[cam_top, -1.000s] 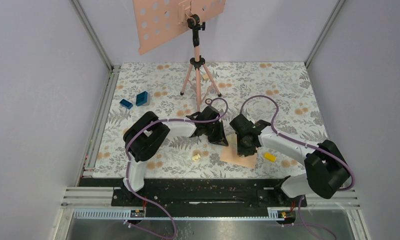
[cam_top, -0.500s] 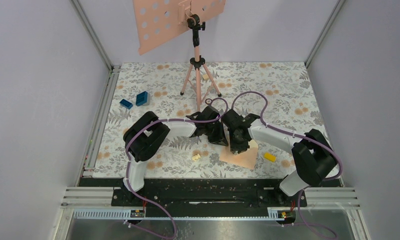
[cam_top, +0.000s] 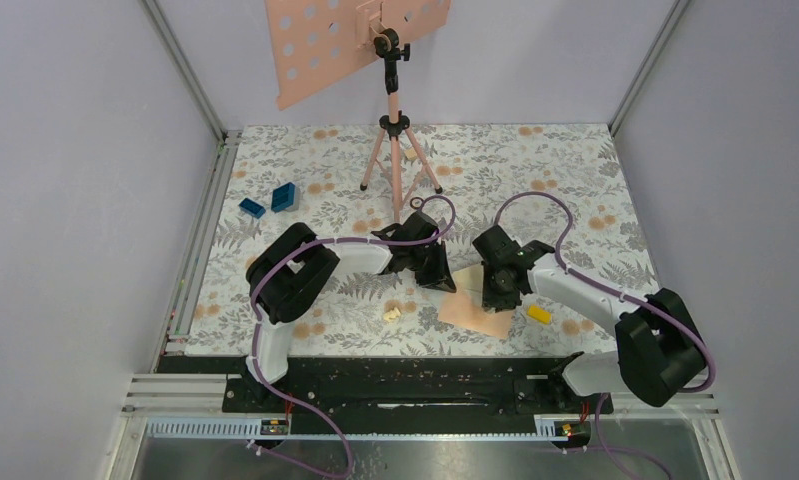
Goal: Place the letter into the envelope and seal it
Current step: Paint the envelope at the center of the board.
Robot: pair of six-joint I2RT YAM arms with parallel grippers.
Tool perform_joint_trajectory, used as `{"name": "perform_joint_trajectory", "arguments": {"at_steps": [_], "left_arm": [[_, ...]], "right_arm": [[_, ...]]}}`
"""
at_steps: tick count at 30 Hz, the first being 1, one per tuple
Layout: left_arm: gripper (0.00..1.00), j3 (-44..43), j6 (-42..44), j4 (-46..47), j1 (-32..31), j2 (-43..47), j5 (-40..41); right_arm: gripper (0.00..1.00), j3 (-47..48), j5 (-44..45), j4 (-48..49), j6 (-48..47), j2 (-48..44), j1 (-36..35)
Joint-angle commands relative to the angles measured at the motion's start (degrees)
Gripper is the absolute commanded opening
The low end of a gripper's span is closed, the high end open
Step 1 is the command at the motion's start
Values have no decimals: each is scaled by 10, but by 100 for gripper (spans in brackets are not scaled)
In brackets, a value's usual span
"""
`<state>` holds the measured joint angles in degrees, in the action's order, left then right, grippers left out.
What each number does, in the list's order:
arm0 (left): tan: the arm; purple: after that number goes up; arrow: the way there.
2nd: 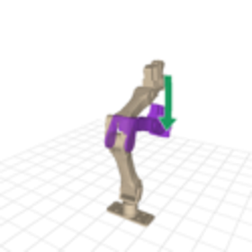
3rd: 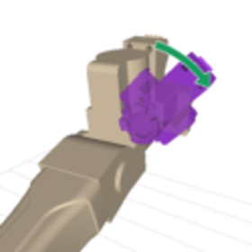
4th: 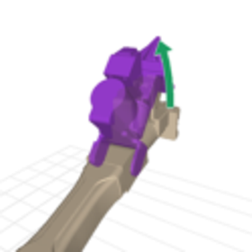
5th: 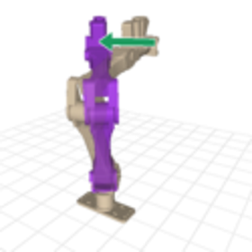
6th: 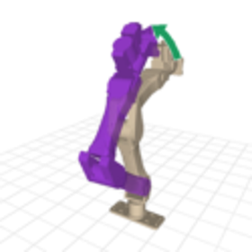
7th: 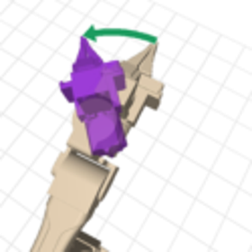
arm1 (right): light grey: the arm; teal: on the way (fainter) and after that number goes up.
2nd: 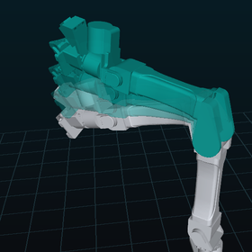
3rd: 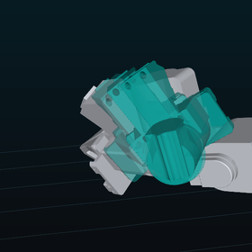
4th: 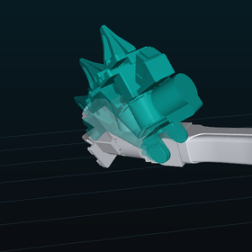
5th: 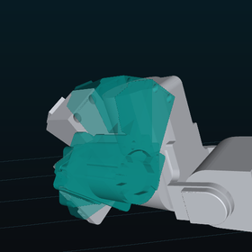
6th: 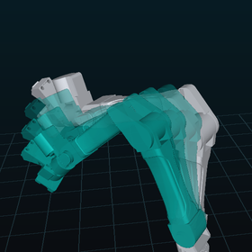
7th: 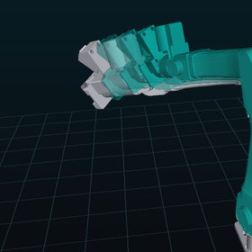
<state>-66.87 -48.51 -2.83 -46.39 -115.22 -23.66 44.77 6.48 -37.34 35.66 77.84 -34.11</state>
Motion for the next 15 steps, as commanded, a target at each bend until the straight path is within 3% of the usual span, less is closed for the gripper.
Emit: {"name": "perform_joint_trajectory", "arguments": {"at_steps": [1, 9, 15], "left_arm": [[3, 16, 15, -54, 1, -7, 17], [3, 15, 14, -56, 1, -7, 19], [3, 17, 14, -57, 1, -5, 21]], "right_arm": [[0, 1, -6, -26, -6, 19, -4], [0, 106, -7, -30, 1, 93, -69], [0, 107, 15, -33, 2, 100, -80]]}}
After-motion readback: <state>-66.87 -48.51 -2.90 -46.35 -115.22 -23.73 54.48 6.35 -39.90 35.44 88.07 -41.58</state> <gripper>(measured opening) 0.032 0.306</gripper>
